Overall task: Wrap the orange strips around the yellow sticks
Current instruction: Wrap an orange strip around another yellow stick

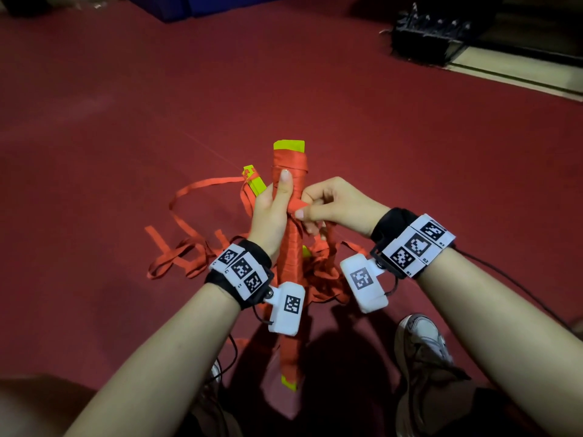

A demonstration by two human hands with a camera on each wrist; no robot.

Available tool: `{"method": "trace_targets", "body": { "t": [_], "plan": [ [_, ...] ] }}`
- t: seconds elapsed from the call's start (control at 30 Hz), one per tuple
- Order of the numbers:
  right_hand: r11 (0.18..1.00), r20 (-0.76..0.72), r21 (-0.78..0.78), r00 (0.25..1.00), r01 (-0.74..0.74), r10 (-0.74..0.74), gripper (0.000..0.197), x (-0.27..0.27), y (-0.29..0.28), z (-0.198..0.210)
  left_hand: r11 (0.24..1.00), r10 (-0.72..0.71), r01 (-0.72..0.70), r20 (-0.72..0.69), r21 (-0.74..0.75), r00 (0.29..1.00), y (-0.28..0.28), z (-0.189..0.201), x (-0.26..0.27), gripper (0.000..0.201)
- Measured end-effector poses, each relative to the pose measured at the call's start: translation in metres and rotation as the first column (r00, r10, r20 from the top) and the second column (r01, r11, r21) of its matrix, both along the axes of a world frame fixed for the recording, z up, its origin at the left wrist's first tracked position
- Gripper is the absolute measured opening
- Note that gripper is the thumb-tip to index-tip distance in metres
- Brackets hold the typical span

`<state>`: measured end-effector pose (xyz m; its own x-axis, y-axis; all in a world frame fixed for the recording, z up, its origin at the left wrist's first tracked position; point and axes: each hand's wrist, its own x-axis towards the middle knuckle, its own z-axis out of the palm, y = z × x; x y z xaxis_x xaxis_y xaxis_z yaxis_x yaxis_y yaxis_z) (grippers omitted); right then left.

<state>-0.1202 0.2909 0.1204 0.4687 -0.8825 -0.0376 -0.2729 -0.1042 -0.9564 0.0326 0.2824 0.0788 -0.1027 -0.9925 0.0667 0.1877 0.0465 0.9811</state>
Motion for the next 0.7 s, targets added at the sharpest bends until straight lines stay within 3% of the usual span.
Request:
{"method": "trace_targets", "body": {
  "t": [0.1,0.2,0.27,0.37,0.43,0.57,0.7],
  "plan": [
    [1.000,0.007,0.000,1.000,-0.011,0.011,0.020,-0.001,-0.001,0.003,0.998,0.065,-0.064,0.043,-0.007,0.997,-0.005,0.008,-0.001,0.047],
    [1.000,0.027,0.012,0.999,-0.026,0.026,0.009,0.000,-0.002,0.009,0.991,0.130,-0.126,0.072,-0.052,0.989,-0.012,0.017,0.000,0.046],
    [0.999,0.051,0.029,0.999,-0.017,0.015,0.015,0.000,-0.003,0.013,0.975,0.205,-0.191,0.117,-0.116,0.972,-0.017,0.024,0.005,0.050],
    [0.983,0.074,0.017,0.981,0.181,-0.182,0.029,-0.009,-0.012,0.018,0.953,0.279,-0.261,0.115,-0.153,0.953,-0.027,0.036,0.017,0.061],
    [0.943,0.074,-0.014,0.941,0.332,-0.330,0.026,-0.024,-0.020,0.021,0.960,0.267,-0.263,0.036,-0.100,0.963,-0.033,0.044,0.028,0.059],
    [0.897,-0.010,-0.088,0.900,0.434,-0.436,0.016,-0.057,-0.029,0.020,0.981,0.195,-0.195,-0.098,0.005,0.976,-0.032,0.053,0.041,0.058],
    [0.777,-0.051,-0.246,0.793,0.579,-0.607,0.031,-0.072,-0.032,0.028,0.982,0.190,-0.190,-0.030,0.008,0.981,-0.022,0.048,0.035,0.055]
  ]
}}
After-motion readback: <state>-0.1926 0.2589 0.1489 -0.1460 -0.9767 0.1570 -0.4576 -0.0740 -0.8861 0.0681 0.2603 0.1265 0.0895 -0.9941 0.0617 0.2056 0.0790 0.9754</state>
